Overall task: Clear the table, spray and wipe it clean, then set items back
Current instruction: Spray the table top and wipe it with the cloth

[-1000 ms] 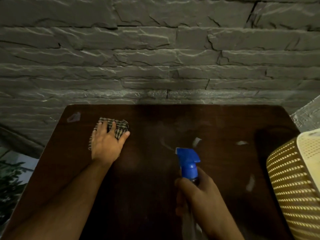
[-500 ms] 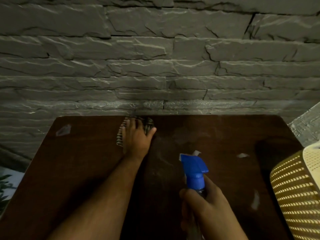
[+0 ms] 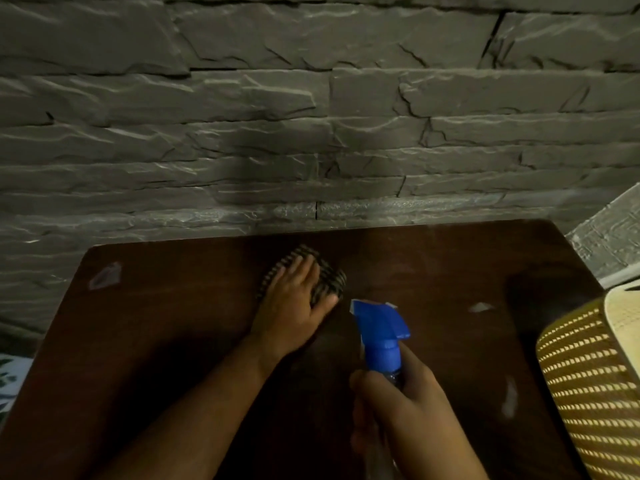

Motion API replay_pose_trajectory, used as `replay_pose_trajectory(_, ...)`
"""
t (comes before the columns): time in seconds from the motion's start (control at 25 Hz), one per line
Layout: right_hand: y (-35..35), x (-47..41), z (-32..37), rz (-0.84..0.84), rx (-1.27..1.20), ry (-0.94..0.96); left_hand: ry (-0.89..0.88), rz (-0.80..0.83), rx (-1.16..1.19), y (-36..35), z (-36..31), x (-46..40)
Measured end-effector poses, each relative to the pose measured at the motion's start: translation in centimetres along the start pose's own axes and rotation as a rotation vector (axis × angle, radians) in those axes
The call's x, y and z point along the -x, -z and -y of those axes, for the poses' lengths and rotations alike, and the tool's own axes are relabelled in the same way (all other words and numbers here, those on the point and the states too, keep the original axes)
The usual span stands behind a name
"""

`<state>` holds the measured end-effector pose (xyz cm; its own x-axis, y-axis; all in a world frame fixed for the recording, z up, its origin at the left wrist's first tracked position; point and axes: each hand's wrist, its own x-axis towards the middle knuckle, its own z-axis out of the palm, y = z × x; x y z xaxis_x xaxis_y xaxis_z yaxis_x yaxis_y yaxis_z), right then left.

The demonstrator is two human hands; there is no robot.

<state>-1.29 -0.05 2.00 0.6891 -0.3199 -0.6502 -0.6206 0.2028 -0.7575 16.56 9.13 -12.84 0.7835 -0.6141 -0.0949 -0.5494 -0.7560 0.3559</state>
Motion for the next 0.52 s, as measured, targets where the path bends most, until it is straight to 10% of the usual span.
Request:
replay_pose_trajectory(0.08, 0.0, 0.3, -0.1, 0.024, -0.002, -0.026, -0.136, 0.041, -0.036, -0.1, 1.9, 5.0)
replay_pose_trajectory(0.28, -0.3, -0.3, -0.3, 0.008, -0.029, -0.017, 0.144, 0.008, -0.037, 2.5, 4.8, -3.4)
replay_pose_trajectory(0.52, -0.8, -0.4, -0.7, 0.045, -0.029, -0.006, -0.191, 0.05, -0.034, 0.7, 4.2, 2.4)
